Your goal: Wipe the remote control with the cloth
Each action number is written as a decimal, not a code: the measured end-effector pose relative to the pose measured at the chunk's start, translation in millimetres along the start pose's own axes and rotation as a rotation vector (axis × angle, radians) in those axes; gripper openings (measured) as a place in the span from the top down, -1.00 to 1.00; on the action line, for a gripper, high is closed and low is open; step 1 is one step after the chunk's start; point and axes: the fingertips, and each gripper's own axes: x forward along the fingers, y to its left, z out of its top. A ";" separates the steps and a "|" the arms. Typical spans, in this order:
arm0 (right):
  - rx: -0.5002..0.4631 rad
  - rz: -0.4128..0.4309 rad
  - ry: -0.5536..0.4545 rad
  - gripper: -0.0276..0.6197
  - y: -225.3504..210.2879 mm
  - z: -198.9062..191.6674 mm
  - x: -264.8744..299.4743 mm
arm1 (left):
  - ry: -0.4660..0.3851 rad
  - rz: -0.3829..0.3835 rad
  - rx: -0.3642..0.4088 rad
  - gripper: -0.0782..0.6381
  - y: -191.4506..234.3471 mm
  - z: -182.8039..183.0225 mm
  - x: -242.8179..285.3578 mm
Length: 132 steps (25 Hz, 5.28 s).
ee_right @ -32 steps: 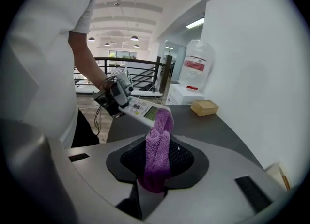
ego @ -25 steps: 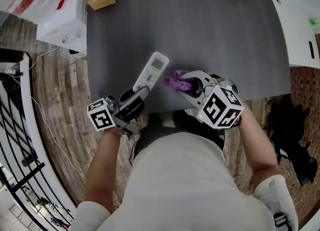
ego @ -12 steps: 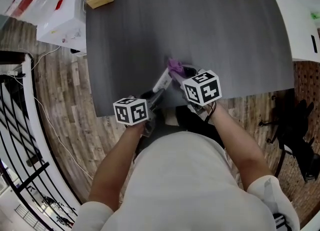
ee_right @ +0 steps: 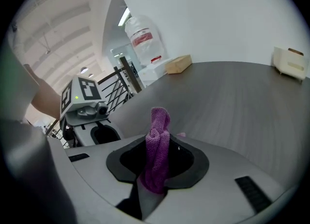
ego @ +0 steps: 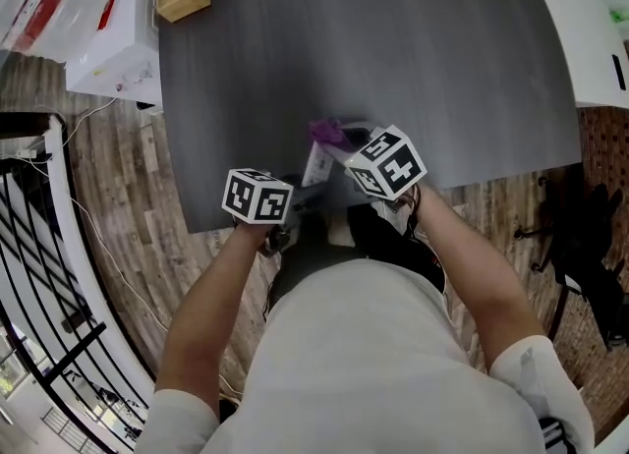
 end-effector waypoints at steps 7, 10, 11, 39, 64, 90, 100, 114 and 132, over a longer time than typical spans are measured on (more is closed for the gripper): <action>-0.019 0.076 -0.020 0.61 5.2 -3.0 -3.2 | 0.133 -0.063 -0.018 0.32 7.1 11.1 17.9; 0.030 0.088 -0.045 0.61 0.4 -4.8 -6.6 | 0.148 -0.085 -0.030 0.33 6.8 20.3 23.8; 0.056 0.091 -0.053 0.61 -2.6 -5.2 -8.0 | 0.153 -0.096 -0.034 0.33 5.4 22.1 26.0; 0.308 -0.139 -0.179 0.61 -12.1 -14.0 -54.7 | -0.824 -0.282 -0.611 0.48 19.6 121.0 -37.8; 0.113 0.165 -0.094 0.61 52.8 -14.3 -44.7 | -0.633 -0.197 -0.551 0.49 20.1 89.9 -9.7; 0.377 -0.080 -0.081 0.61 -33.9 -22.9 -39.8 | -0.030 0.758 0.463 0.48 40.0 50.9 -26.4; 0.483 -0.116 -0.110 0.61 -47.0 -26.9 -38.9 | 0.070 0.609 0.730 0.29 -4.8 24.1 19.3; -0.280 -0.289 0.074 0.61 -56.1 16.8 -22.1 | 0.125 0.562 0.879 0.28 10.3 7.3 18.7; -0.580 -0.085 0.301 0.61 43.8 -70.9 -28.8 | 0.122 0.466 0.785 0.29 9.6 7.4 23.0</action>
